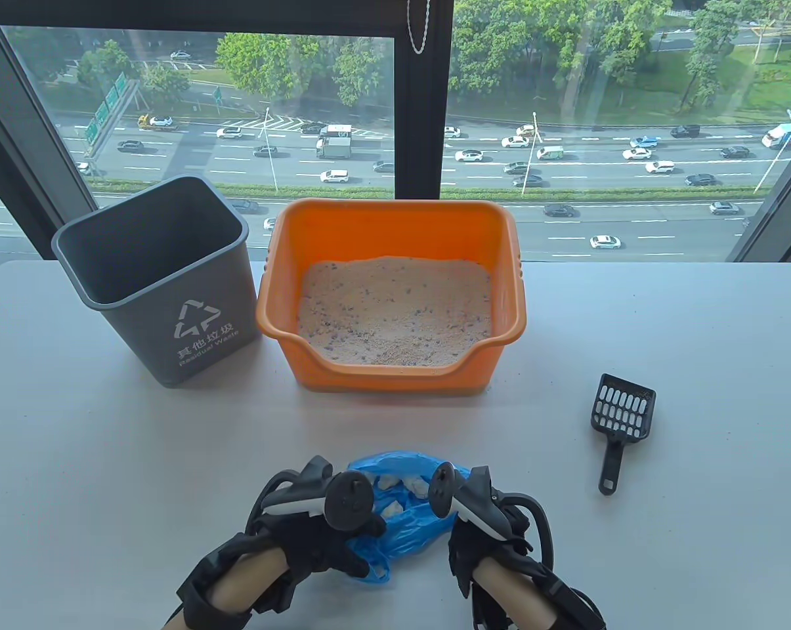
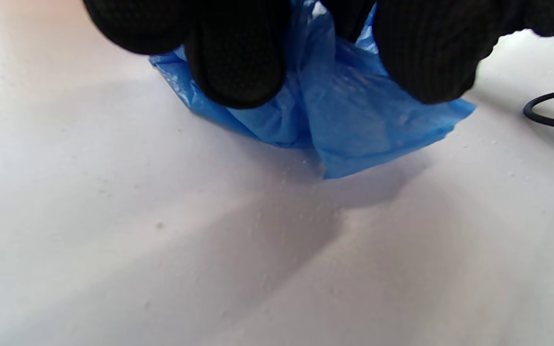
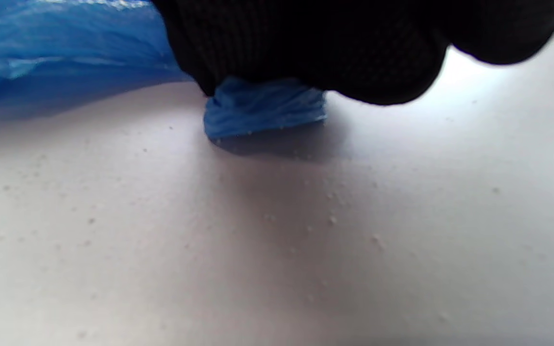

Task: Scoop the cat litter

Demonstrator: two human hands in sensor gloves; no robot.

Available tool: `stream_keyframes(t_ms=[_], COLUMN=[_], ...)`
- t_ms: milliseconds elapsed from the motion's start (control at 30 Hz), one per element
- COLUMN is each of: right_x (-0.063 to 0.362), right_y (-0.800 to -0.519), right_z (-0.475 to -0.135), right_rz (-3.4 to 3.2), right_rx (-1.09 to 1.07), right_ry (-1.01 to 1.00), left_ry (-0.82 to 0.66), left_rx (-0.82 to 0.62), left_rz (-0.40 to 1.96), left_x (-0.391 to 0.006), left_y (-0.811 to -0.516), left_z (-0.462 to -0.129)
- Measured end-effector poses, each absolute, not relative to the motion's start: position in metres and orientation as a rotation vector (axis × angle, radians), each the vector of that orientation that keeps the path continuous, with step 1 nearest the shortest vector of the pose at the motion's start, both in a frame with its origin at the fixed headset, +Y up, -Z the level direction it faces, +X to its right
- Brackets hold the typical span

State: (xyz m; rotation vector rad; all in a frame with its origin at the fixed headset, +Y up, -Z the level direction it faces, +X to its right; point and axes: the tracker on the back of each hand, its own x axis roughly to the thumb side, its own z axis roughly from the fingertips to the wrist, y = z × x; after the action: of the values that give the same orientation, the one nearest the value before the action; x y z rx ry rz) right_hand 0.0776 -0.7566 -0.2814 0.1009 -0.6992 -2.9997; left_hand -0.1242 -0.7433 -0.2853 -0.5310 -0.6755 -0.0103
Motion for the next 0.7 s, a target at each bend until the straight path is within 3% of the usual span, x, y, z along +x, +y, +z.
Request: stream_keyframes(t_ms=[200,333,500,700], right_x=[0.075,0.084,0.097,0.104], right_y=[-0.757,-0.748,-0.702,-0.619], right_z=[-0.28,-0.281,-0.283,-0.279], right_rz=[-2.987,-3.065,-3.274,-3.544], right_rx=[0.082,0.081,0.068,-0.016], right_ry=[-0.658,-0.732,-0.62,-0.162], left_ry=[-0.617,-0.582,-0.543,-0.489], left_rx=[-0.357,-0.296,-0.195,-0.06], left_rz=[-0.165,-0.155,0.011,0.353], left_x=[-0.11,-0.111,-0.124,-0.154], left_y=[-0.751,-0.745,-0.717,-0.673], left_z=[-0.274,-0.273,-0.276,-0.282])
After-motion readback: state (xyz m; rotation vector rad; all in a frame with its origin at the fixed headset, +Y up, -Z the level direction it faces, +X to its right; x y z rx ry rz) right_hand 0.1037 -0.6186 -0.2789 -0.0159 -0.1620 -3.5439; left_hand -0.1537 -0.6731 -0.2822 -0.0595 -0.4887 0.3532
